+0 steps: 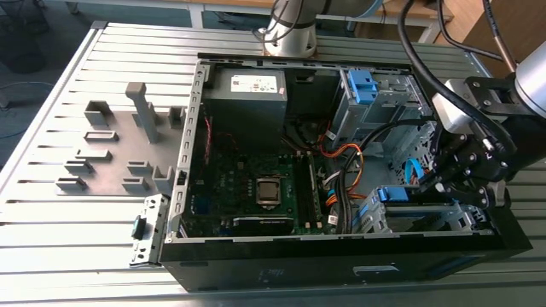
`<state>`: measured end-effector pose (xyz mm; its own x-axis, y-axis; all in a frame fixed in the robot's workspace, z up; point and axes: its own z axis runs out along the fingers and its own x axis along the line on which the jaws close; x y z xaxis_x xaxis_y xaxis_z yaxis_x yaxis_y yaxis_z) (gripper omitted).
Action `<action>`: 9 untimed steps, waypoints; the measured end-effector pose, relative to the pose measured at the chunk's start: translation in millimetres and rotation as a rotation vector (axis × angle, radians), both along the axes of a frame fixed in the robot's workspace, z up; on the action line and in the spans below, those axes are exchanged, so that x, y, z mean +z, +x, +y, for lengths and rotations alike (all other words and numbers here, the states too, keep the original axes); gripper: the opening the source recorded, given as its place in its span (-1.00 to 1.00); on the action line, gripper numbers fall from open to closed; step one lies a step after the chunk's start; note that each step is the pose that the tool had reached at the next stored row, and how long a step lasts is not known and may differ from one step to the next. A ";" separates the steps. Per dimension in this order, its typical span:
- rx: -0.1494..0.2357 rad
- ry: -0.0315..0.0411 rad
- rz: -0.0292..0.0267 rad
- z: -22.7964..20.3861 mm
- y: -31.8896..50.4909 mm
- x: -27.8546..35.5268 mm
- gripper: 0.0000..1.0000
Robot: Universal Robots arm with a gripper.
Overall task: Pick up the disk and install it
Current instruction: 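Insert the second disk wire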
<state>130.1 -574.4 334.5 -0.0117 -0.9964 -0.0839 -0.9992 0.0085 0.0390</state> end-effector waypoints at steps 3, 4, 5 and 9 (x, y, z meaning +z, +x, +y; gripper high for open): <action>0.000 0.0085 0.0000 -0.1 0.0 0.0 -0.68; 0.000 0.0111 0.0000 -0.1 0.0 0.0 -0.68; 0.000 0.0138 0.0000 -0.1 0.0 -0.1 -0.68; 0.000 0.0163 0.0000 -0.9 0.0 -0.3 -0.68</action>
<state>130.1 -575.3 334.2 -0.0118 -0.9949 -0.1002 -0.9992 0.0079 0.0391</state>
